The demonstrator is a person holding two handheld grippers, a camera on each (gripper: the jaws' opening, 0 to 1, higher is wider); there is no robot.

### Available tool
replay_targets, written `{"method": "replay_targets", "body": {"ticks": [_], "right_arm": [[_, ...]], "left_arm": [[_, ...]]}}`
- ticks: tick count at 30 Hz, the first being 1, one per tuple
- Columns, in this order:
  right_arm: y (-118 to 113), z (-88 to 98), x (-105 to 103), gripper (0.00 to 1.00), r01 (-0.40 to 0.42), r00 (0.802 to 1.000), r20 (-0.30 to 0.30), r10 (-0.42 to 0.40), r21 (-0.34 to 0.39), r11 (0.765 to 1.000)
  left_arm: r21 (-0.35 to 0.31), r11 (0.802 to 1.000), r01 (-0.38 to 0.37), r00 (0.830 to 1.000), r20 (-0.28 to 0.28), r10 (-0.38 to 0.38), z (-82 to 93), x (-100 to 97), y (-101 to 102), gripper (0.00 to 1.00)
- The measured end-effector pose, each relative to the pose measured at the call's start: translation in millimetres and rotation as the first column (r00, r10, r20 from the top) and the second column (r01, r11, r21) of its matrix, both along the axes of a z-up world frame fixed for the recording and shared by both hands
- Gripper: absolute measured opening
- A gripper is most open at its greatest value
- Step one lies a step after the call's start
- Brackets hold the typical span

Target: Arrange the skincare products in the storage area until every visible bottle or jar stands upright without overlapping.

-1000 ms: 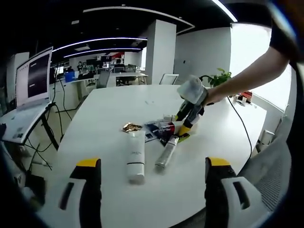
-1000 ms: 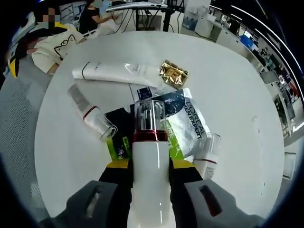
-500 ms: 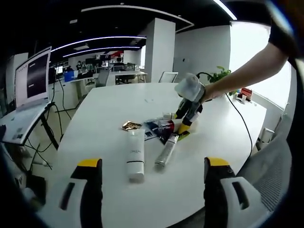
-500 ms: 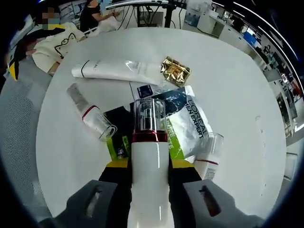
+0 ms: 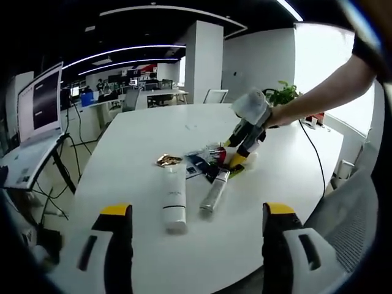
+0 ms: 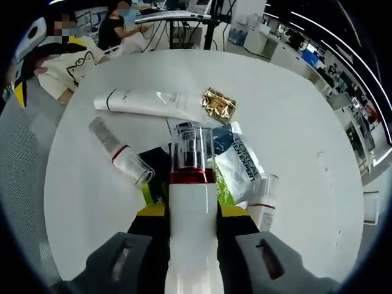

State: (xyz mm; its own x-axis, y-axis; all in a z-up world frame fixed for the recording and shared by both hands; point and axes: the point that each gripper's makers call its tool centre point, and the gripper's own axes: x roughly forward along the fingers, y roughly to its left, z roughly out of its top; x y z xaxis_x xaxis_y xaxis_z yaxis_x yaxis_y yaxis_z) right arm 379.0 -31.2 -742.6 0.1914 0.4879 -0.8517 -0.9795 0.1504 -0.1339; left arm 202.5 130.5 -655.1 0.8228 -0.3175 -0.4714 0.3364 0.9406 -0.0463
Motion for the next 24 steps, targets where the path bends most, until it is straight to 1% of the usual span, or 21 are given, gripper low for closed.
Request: {"method": "replay_targets", "body": {"ticks": [2, 6, 7, 9, 12, 15, 18, 22, 24], "right_arm": [[0, 1.7, -1, 0.28, 0.013, 1.000, -0.006, -0.013, 0.024, 1.000], [-6, 9.7, -5, 0.28, 0.048, 0.999, 0.005, -0.048, 0.064, 0.997], [-8, 9.3, -6, 0.28, 0.054, 0.999, 0.001, -0.054, 0.073, 0.996], [-11, 9.5, -10, 0.28, 0.059, 0.998, -0.009, -0.059, 0.095, 0.994], [-18, 13.4, -20, 0.28, 0.060, 0.998, 0.000, -0.061, 0.109, 0.992], [-23, 18.3, -25, 0.28, 0.070, 0.997, 0.007, -0.071, 0.128, 0.989], [-26, 29.3, -32, 0.28, 0.104, 0.994, 0.007, -0.106, 0.177, 0.979], [-29, 35.4, -42, 0.28, 0.141, 0.990, -0.012, -0.143, 0.232, 0.962], [-30, 38.7, -46, 0.28, 0.153, 0.988, -0.016, -0.153, 0.247, 0.957]], "left_arm": [[0.005, 1.000, 0.000, 1.000, -0.001, 0.000, -0.5, 0.2, 0, 0.81], [0.014, 1.000, 0.005, 1.000, 0.001, -0.005, -0.2, 0.5, -1, 0.81], [0.018, 1.000, 0.009, 1.000, 0.000, -0.009, -0.4, 0.2, -2, 0.81], [0.023, 1.000, 0.017, 1.000, -0.001, -0.017, -0.9, -0.3, -3, 0.81], [0.033, 0.999, 0.028, 1.000, -0.004, -0.028, -1.4, -0.8, -6, 0.81], [0.039, 0.999, 0.037, 0.999, -0.001, -0.037, -1.5, -0.3, -5, 0.81], [0.034, 0.999, 0.039, 0.999, -0.001, -0.039, -1.0, -0.4, -6, 0.81], [0.017, 1.000, 0.019, 1.000, 0.001, -0.019, 0.8, 0.5, -4, 0.81], [0.030, 0.999, 0.018, 1.000, 0.001, -0.018, 0.4, 0.5, -3, 0.81]]}}
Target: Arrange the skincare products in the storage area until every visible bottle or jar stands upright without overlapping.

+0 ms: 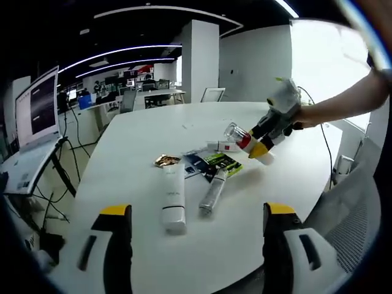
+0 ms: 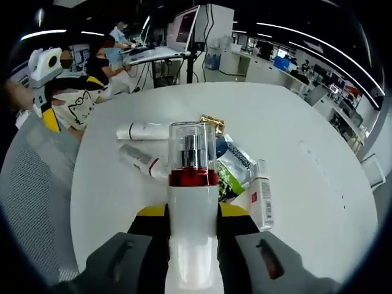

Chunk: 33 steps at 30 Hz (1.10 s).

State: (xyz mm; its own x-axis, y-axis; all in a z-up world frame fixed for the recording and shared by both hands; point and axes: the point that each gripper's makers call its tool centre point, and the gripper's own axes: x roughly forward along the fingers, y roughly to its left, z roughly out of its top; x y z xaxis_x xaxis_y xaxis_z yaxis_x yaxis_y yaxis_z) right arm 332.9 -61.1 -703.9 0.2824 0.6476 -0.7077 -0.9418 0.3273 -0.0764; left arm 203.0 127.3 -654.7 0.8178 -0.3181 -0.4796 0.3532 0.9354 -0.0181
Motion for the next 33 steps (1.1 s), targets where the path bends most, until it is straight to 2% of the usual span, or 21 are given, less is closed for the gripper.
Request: {"method": "replay_targets", "body": {"ticks": [4, 11, 15, 17, 20, 25, 27, 30, 33], "right_arm": [[-4, 3.6, -8, 0.28, 0.022, 1.000, -0.005, -0.022, 0.028, 0.999], [-7, 4.3, -35, 0.28, 0.014, 1.000, -0.012, -0.014, 0.045, 0.999], [-5, 7.4, -49, 0.28, 0.070, 0.994, -0.092, -0.058, 0.133, 0.989], [-4, 10.8, -55, 0.28, 0.092, 0.991, -0.112, -0.073, 0.171, 0.981], [-5, 15.8, -60, 0.28, 0.126, 0.986, -0.139, -0.096, 0.222, 0.967], [-5, 27.0, -68, 0.28, 0.185, 0.974, -0.182, -0.132, 0.314, 0.931], [-4, 33.2, -74, 0.28, 0.195, 0.972, -0.194, -0.134, 0.340, 0.920], [-3, 35.4, -84, 0.28, 0.189, 0.974, -0.187, -0.130, 0.343, 0.920], [0, 37.6, -96, 0.28, 0.170, 0.975, -0.197, -0.105, 0.349, 0.922]], "left_arm": [[0.006, 1.000, 0.014, 1.000, 0.004, -0.014, 2.6, -0.9, -5, 0.82], [0.024, 0.999, 0.034, 0.999, 0.014, -0.035, 4.0, -0.1, -8, 0.82], [0.023, 0.997, 0.076, 0.997, -0.013, -0.076, -0.2, -3.1, -16, 0.86], [0.023, 0.996, 0.089, 0.996, -0.008, -0.089, 1.8, -3.5, -20, 0.86], [-0.040, 0.995, 0.097, 0.995, -0.003, -0.097, 10.8, -3.0, -29, 0.88], [-0.074, 0.984, 0.160, 0.987, 0.006, -0.160, 25.0, -2.5, -52, 0.88], [-0.125, 0.976, 0.177, 0.984, 0.011, -0.177, 27.5, 1.1, -58, 0.88], [-0.206, 0.955, 0.214, 0.976, 0.013, -0.215, 41.6, 0.9, -77, 0.83], [-0.281, 0.924, 0.261, 0.963, 0.007, -0.270, 49.1, -1.1, -99, 0.81]]}}
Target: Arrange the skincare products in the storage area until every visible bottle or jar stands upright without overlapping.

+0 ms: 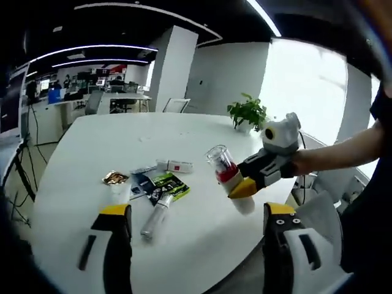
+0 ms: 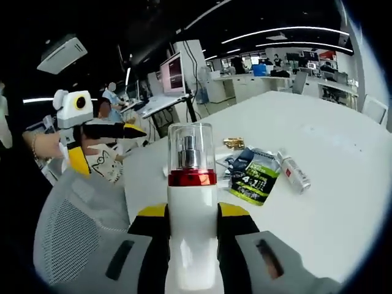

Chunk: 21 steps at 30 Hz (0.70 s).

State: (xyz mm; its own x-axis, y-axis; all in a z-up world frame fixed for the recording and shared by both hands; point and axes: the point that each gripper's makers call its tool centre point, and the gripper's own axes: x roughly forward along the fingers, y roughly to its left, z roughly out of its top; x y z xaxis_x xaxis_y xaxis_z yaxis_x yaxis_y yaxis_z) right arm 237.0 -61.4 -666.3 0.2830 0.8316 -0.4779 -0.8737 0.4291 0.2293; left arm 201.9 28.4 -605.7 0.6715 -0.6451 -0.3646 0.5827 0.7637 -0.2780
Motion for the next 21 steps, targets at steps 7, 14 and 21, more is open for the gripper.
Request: {"method": "replay_targets", "body": {"ticks": [7, 14, 21], "right_arm": [[8, 17.5, -31, 0.28, -0.046, 0.996, -0.066, 0.054, 0.123, 0.991], [14, 48.5, -48, 0.28, -0.056, 0.995, -0.069, 0.075, 0.241, 0.969], [18, 85.2, -54, 0.28, -0.062, 0.991, -0.079, 0.104, 0.409, 0.910]], "left_arm": [[-0.103, 0.983, 0.151, 0.989, 0.015, -0.150, 15.3, -6.7, -47, 0.71], [-0.260, 0.944, 0.203, 0.978, 0.001, -0.209, 34.9, -5.6, -70, 0.66], [-0.335, 0.902, 0.272, 0.959, 0.019, -0.283, 51.7, -6.5, -86, 0.61]]}}
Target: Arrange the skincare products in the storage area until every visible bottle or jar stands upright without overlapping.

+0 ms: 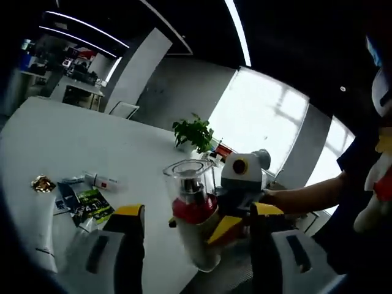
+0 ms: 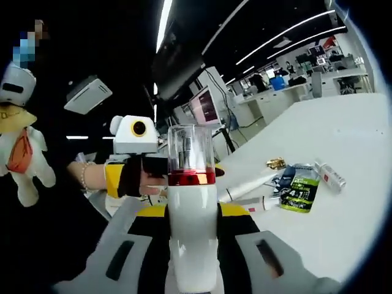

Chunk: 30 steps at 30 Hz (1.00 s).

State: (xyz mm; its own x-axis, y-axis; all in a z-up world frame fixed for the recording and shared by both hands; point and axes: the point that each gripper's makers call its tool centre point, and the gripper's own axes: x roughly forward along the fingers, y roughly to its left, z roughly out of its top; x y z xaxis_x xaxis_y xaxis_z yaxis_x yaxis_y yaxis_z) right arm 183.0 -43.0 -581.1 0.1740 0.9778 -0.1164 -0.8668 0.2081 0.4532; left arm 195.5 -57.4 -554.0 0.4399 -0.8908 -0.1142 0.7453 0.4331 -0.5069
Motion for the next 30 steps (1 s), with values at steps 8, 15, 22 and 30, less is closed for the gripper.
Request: {"method": "replay_targets", "body": {"ticks": [8, 15, 22, 30], "right_arm": [[-2, 15.2, -6, 0.28, -0.020, 1.000, 0.012, 0.020, 0.052, 0.998], [-11, 19.4, -8, 0.28, -0.006, 1.000, 0.003, 0.006, 0.084, 0.996], [-15, 21.4, -10, 0.28, -0.005, 1.000, -0.006, 0.005, 0.102, 0.995], [-17, 22.0, -11, 0.29, 0.005, 1.000, 0.012, -0.006, 0.074, 0.997]], "left_arm": [[-0.015, 0.998, 0.057, 0.998, 0.012, -0.056, 11.2, 1.6, -15, 0.46], [-0.006, 0.994, 0.113, 0.993, 0.038, -0.112, 16.3, -4.5, -28, 0.32], [0.019, 0.993, 0.121, 0.992, 0.045, -0.121, 15.2, -5.9, -32, 0.27], [0.053, 0.989, 0.138, 0.990, 0.032, -0.140, 15.0, -4.4, -37, 0.26]]}}
